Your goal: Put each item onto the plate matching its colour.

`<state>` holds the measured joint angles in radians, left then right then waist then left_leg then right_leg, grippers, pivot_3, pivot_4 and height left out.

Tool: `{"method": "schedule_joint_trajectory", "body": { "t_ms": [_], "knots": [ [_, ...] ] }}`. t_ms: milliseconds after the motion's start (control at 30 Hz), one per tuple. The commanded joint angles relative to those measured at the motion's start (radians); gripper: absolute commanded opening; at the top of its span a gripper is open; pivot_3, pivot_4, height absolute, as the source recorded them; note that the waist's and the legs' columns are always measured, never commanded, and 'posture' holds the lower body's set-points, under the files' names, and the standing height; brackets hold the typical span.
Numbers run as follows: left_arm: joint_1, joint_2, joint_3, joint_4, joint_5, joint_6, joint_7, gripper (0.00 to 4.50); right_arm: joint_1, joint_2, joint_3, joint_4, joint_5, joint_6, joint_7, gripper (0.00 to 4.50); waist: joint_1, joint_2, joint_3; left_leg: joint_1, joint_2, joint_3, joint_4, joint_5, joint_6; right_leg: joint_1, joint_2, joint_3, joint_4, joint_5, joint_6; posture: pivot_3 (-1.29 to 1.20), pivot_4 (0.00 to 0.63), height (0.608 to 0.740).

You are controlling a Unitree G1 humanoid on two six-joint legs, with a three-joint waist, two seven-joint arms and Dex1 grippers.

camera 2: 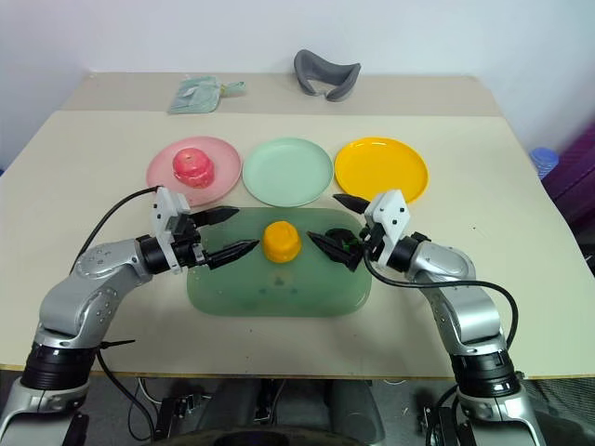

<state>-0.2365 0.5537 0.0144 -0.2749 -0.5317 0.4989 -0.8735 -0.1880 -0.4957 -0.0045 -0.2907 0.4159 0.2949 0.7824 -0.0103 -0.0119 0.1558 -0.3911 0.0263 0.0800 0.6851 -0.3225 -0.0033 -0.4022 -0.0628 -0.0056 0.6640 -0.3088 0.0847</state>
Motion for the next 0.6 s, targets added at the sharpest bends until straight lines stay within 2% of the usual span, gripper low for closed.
{"method": "schedule_joint_trajectory", "body": {
  "t_ms": [33, 200, 433, 600],
  "knots": [
    [-0.035, 0.017, -0.015, 0.007, 0.004, -0.014, -0.038, 4.47, 0.015, -0.021, -0.044, -0.070, 0.023, 0.003, -0.009, 4.49, -0.001, 0.000, 0.000, 0.000, 0.000, 0.000, 0.000, 0.000, 0.000, 0.000, 0.000, 0.000, 0.000, 0.000, 0.000, 0.00, 0.150, 0.740],
    [-0.069, 0.033, -0.051, 0.055, 0.041, -0.042, -0.083, 4.47, 0.055, -0.036, -0.062, -0.105, 0.029, 0.015, -0.020, 4.49, -0.001, 0.000, 0.000, 0.000, 0.000, 0.000, 0.000, 0.000, 0.000, 0.000, 0.001, 0.000, 0.000, 0.000, 0.000, 0.00, 0.150, 0.740],
    [-0.140, 0.026, -0.109, 0.160, 0.131, -0.123, -0.126, 4.47, 0.198, -0.124, -0.143, -0.178, 0.049, 0.043, 0.008, 4.49, 0.004, 0.000, 0.000, 0.000, 0.000, 0.000, 0.000, 0.000, 0.000, 0.000, 0.001, 0.000, 0.000, 0.000, 0.000, 0.00, 0.150, 0.740],
    [-0.161, 0.008, -0.123, 0.188, 0.142, -0.143, -0.140, 4.47, 0.317, -0.181, -0.216, -0.232, 0.081, 0.064, 0.031, 4.49, 0.002, 0.000, 0.000, 0.000, 0.000, 0.000, 0.000, 0.000, 0.001, 0.000, 0.001, 0.000, 0.000, 0.000, 0.000, 0.00, 0.150, 0.740]
  ]
}}
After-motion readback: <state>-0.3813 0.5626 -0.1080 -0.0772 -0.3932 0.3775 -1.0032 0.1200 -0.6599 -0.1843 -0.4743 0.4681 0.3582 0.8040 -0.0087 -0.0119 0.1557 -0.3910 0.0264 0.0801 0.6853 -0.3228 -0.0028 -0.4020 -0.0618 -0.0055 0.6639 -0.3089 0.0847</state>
